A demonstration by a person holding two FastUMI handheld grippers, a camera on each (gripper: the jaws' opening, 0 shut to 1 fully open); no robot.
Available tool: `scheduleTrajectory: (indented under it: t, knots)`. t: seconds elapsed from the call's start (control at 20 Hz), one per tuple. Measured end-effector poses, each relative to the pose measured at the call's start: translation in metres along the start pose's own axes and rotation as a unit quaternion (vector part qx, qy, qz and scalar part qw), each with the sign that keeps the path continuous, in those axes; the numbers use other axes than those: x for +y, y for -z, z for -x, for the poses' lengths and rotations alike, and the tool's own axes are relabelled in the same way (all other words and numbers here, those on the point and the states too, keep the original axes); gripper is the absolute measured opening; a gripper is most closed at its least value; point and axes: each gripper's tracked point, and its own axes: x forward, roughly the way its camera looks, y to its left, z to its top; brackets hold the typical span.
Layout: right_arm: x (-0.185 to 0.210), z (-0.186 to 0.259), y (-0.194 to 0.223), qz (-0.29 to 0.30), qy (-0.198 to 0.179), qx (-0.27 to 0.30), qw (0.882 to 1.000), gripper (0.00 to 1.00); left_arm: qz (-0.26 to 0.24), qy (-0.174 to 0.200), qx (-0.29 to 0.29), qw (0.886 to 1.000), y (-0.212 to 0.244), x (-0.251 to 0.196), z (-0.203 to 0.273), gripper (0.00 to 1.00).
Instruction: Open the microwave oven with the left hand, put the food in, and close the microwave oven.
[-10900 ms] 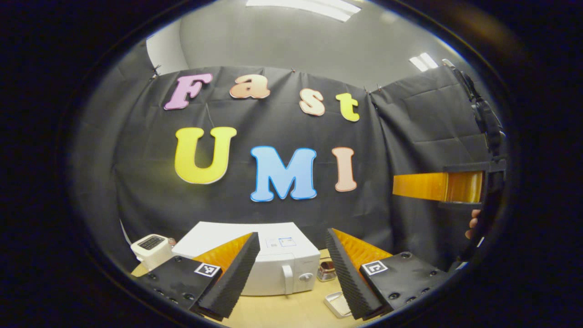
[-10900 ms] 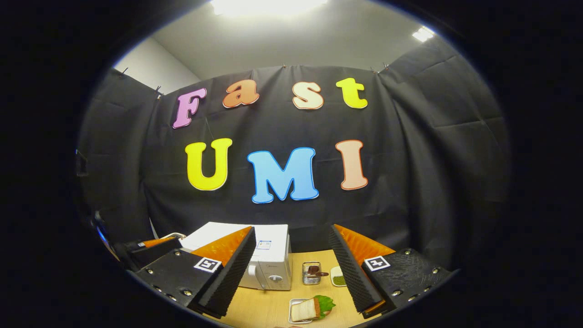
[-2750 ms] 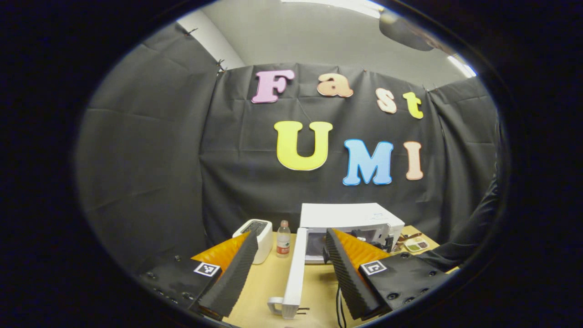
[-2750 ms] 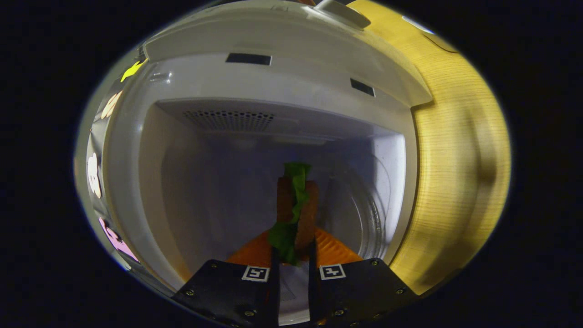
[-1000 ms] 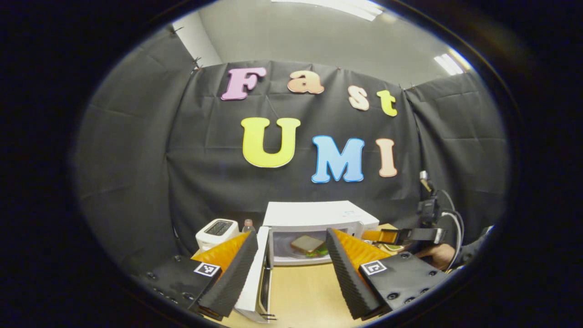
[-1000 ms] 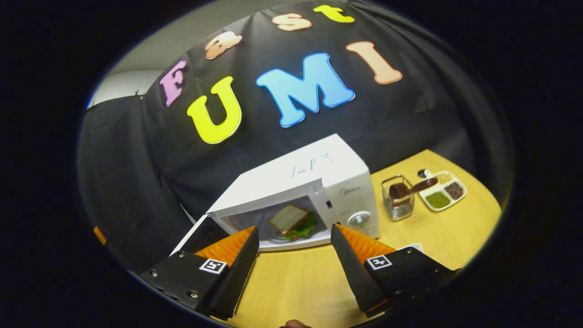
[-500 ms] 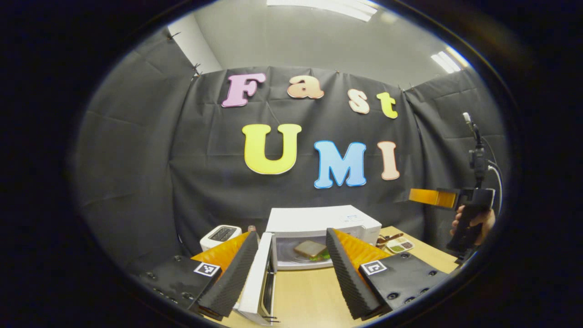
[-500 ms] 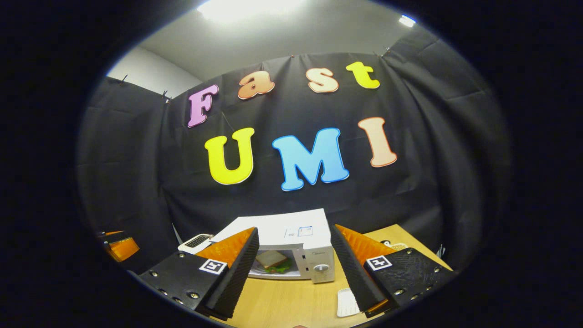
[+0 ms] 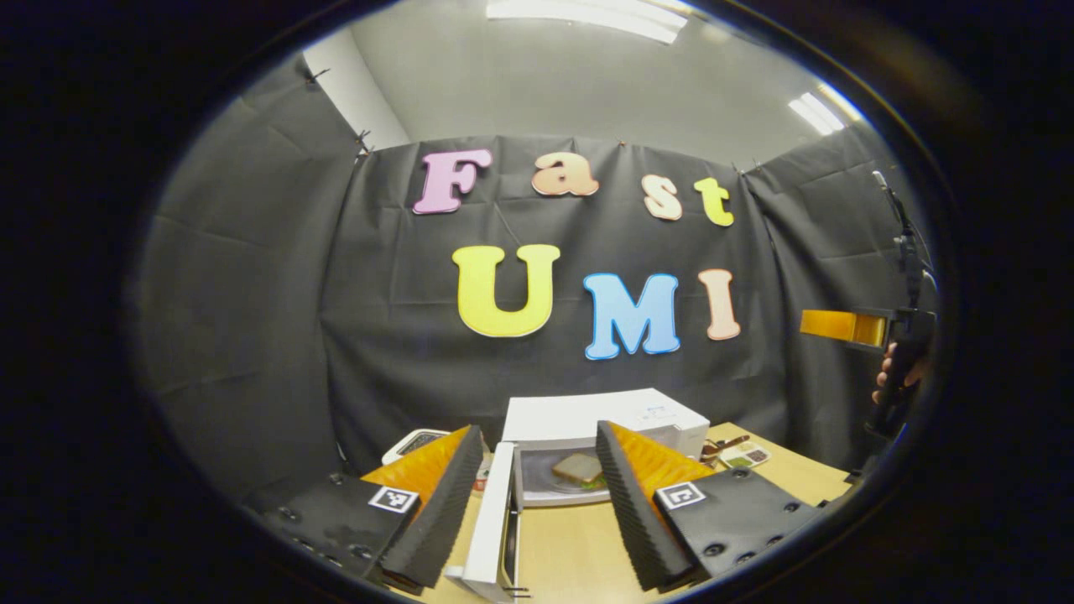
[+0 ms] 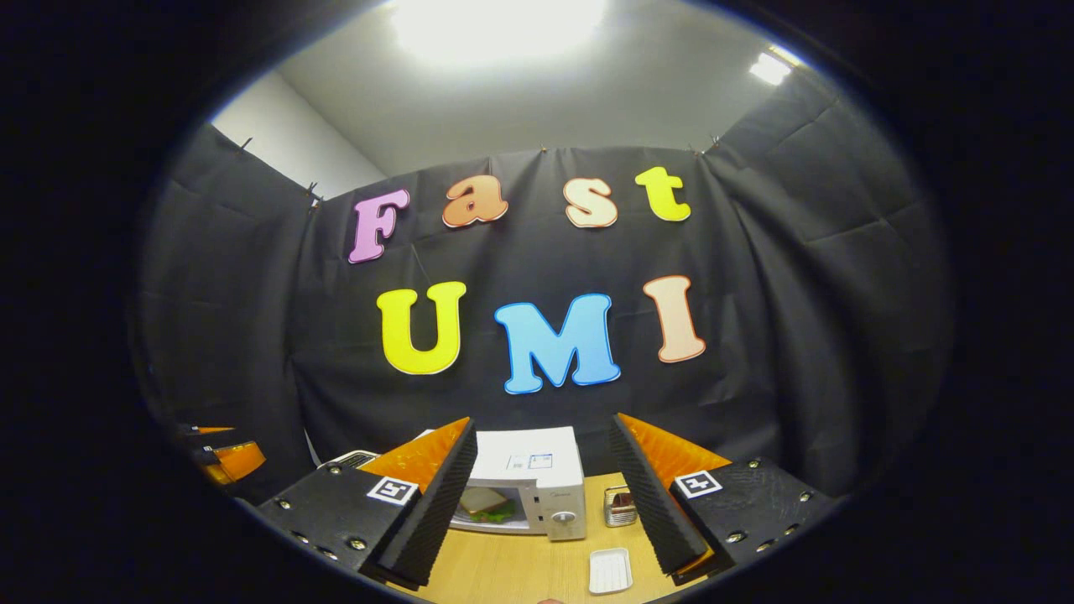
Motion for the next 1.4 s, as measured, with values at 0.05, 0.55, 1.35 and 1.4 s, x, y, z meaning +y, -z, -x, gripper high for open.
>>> scheduleTrajectory:
  t: [0.05,0.55,1.35,1.4]
  knots:
    - [0.001,0.001,-0.001,0.004,-0.001,-0.004,1.000,0.95,-0.003,0.001,0.004,1.000,0.004,0.001,0.001,0.68]
    - [0.016,0.000,0.016,-0.006,-0.022,0.021,1.000,0.95,0.003,-0.057,0.135,0.989,0.116,0.077,0.046,0.05]
    - [-0.011,0.002,0.030,-0.019,0.007,0.038,0.999,0.95,0.011,-0.034,0.223,0.974,0.206,0.070,0.053,0.07]
    - [-0.012,0.002,0.030,-0.018,0.008,0.038,0.999,0.95,0.012,-0.033,0.220,0.975,0.205,0.064,0.051,0.07]
